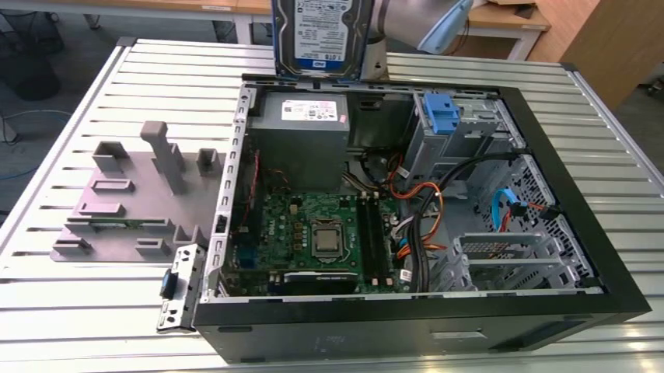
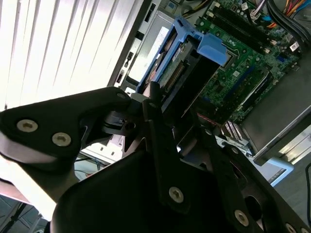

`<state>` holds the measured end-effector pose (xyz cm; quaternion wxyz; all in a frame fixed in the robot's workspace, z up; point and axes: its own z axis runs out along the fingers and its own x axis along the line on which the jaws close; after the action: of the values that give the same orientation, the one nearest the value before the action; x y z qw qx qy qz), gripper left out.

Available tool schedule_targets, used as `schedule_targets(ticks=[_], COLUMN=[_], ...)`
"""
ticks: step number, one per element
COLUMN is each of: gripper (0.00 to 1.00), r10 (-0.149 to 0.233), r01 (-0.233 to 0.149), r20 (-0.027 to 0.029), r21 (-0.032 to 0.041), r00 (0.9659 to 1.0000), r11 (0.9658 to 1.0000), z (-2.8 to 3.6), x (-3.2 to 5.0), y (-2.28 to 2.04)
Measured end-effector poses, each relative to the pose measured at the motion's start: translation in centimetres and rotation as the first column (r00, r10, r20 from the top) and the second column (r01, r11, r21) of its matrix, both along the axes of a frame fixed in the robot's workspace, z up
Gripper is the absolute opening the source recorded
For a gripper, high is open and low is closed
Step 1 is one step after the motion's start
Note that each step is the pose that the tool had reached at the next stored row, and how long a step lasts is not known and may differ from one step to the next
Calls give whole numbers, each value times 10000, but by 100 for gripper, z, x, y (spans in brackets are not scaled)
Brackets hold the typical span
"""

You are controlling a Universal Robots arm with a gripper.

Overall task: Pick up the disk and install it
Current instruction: 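Pick up the disk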

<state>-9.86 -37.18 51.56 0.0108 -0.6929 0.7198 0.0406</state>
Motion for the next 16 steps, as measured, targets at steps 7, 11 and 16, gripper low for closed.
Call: schedule_targets(ticks=[7,11,16], gripper=[35,35,35], r10=[-1,0,0], r01=[1,0,0], r20=[-1,0,-1], r21=[-1,0,0], r00=[10000,10000,10000], r11=[10000,10000,10000], z=[-2,-3,-4], x=[6,7,9], y=[-110,-159,-215])
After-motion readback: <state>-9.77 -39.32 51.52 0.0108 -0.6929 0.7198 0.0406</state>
